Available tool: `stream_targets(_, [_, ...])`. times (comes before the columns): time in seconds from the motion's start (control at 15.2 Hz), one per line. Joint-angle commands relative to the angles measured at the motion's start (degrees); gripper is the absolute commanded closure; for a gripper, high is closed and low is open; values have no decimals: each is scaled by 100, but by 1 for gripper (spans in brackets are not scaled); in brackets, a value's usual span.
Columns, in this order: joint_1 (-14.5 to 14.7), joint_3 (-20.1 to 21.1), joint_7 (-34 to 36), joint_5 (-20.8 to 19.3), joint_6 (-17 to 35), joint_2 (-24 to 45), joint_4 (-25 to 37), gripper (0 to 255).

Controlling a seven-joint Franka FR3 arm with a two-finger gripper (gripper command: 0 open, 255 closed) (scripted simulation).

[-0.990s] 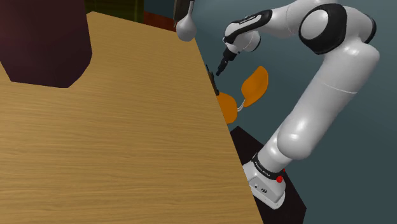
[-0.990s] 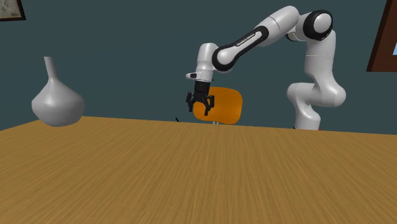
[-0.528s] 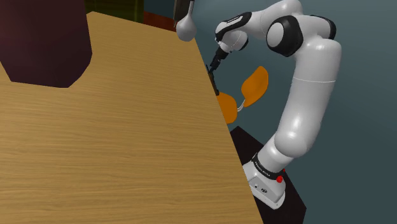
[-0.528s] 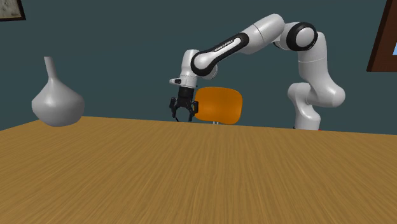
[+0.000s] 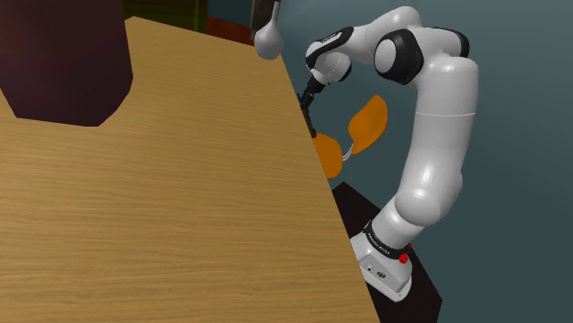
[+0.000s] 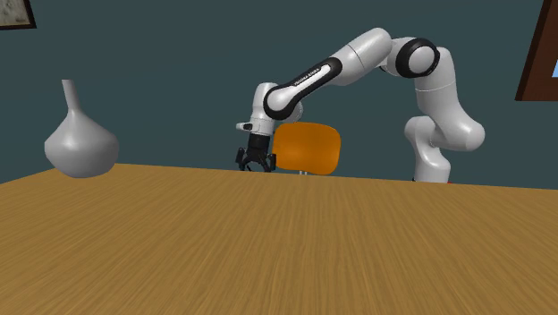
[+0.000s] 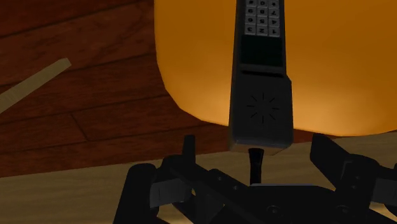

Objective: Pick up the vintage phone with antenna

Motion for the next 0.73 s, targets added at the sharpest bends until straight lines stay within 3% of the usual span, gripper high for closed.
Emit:
stream_targets(0.0, [-17, 21, -34, 39, 45, 45, -5, 0])
stream_targets(0.07, [-7, 21, -28, 37, 54, 36, -20, 255])
stream_targets(0.66, [-17, 21, -35, 40, 45, 46, -5, 255])
